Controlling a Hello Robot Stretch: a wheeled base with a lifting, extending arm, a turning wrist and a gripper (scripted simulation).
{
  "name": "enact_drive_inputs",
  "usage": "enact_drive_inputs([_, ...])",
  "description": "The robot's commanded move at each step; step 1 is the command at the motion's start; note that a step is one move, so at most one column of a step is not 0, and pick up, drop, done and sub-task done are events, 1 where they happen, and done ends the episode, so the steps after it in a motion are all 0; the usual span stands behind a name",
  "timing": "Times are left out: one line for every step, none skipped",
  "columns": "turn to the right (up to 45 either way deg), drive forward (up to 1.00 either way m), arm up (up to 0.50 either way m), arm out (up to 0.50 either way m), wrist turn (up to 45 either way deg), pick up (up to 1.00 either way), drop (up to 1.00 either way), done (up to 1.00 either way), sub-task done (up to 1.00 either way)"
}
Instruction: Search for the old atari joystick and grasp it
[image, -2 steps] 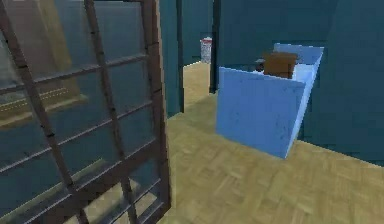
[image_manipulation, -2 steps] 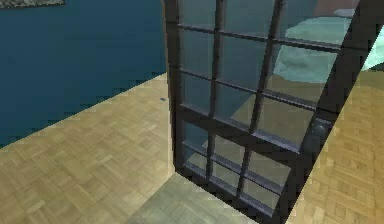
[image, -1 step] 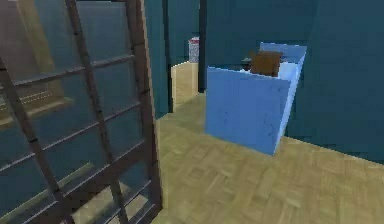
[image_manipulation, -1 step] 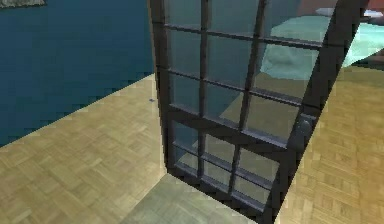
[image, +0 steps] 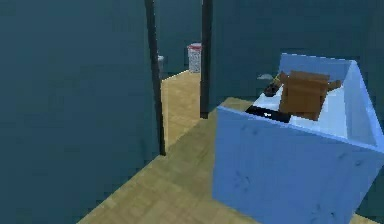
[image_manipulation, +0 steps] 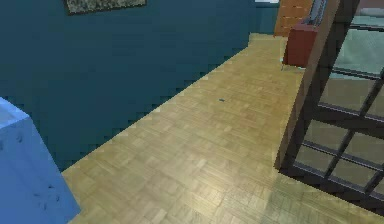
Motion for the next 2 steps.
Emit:
enact_drive_inputs([6.0, 0.0, 0.0, 0.0, 0.0, 0.0, 0.0, 0.0, 0.0])
enact_drive_inputs([0.0, 0.1, 0.0, 0.0, 0.0, 0.0, 0.0, 0.0, 0.0])
